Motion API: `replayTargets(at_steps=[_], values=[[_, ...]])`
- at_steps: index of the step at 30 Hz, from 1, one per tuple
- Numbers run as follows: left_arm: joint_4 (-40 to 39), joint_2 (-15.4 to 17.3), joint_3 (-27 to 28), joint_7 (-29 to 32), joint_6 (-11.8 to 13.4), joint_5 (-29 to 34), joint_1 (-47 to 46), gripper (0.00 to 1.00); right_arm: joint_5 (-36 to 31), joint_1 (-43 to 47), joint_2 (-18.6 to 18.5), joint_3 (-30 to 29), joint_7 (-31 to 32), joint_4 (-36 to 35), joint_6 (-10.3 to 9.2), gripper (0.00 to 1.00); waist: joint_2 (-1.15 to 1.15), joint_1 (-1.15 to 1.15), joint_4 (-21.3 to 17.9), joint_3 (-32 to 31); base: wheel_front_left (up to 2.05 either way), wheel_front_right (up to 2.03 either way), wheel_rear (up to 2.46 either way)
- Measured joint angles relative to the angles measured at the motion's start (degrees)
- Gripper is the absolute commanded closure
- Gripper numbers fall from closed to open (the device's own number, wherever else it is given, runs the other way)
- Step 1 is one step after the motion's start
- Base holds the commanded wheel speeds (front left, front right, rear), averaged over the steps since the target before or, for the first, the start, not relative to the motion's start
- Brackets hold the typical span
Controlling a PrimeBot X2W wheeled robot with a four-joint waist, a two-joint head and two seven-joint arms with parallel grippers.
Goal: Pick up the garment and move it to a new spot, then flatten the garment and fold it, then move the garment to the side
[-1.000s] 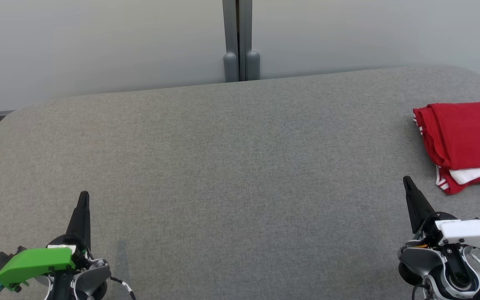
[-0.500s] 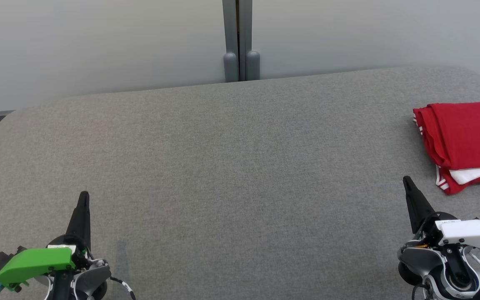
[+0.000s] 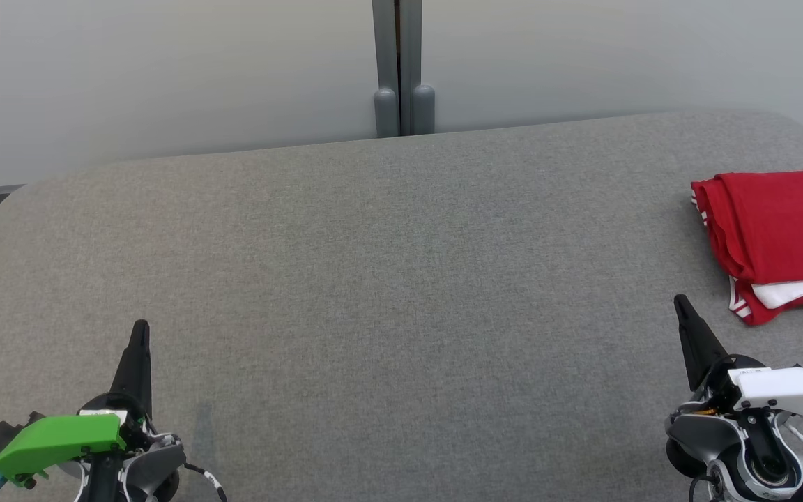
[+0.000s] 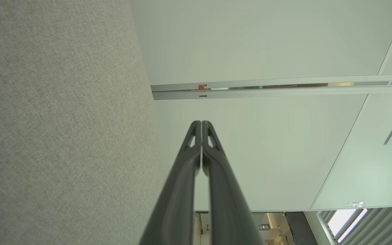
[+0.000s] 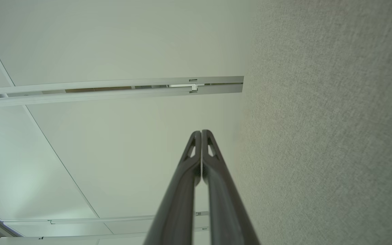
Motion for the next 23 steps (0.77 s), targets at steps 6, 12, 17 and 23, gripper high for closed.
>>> replayTargets(at_steps=[6,12,17,23], values=[[0.00,0.00,0.00,0.00,0.00,0.00,0.00,1.00,0.00,0.00,0.02,-0.03,0.00,0.00,0.00,1.00,0.00,0.00,0.00,0.00,0.00,0.00,0.00],[0.00,0.00,0.00,0.00,-0.01,-0.01,0.00,1.00,-0.01,0.00,0.03,-0.07,0.01,0.00,0.00,1.00,0.00,0.00,0.00,0.00,0.00,0.00,0.00],[0.00,0.00,0.00,0.00,-0.01,-0.01,0.00,1.00,-0.01,-0.01,0.04,-0.10,0.08,0.00,0.00,1.00,0.00,0.00,0.00,0.00,0.00,0.00,0.00],[-0.01,0.00,0.00,0.00,0.00,-0.01,0.00,1.00,-0.02,-0.01,0.07,-0.12,0.08,0.00,0.00,1.00,0.00,0.00,0.00,0.00,0.00,0.00,0.00]])
